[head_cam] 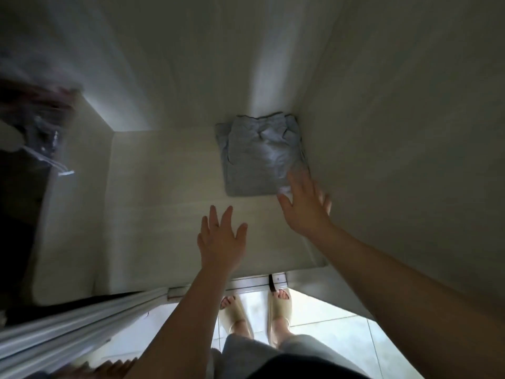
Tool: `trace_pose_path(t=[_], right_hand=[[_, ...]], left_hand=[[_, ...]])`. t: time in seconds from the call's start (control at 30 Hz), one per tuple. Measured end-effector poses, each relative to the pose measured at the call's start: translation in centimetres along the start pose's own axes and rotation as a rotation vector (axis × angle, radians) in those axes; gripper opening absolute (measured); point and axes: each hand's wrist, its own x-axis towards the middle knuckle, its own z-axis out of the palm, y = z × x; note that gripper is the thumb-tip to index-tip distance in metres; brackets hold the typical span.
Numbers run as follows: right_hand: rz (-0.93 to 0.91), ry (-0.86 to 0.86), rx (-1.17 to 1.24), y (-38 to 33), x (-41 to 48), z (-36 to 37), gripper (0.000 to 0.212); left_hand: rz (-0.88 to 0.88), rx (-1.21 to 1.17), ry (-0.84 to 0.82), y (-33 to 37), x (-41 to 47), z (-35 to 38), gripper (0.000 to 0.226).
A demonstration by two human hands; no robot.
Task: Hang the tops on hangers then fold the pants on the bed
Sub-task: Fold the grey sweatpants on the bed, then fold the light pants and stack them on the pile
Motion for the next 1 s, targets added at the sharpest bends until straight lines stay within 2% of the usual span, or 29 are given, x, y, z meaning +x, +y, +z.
trace_pose_path(t=[0.17,0.33,0.5,0.8,1.0], right_hand=[[-0.146,0.003,-0.183,1.0,-7.5,-0.8,0.068],[-0.300,-0.033,-0.142,2.3,-13.0,-0.9,0.068],[-0.491,-0.099,-0.153,2.7,-16.9,-1.5,0.067],[-0.826,-0.361,-0.034,4.4,-22.9,-1.0,0.063],[-1.035,-0.532,0.078,3.8,-29.1,0.4,0.062]], left_hand=[[0.032,0.069,0.095,0.1,-8.3,-2.0,0.067],[0.013,0.054,0.095,0.3,-13.7,-3.0,0.069],[-0.052,0.141,0.217,-0.6,-19.6,-4.0,0.068],[-0.225,-0.160,0.550,0.4,-33.5,-0.1,0.054],[-0.343,-0.214,0.726,0.1,-43.2,3.3,0.044]])
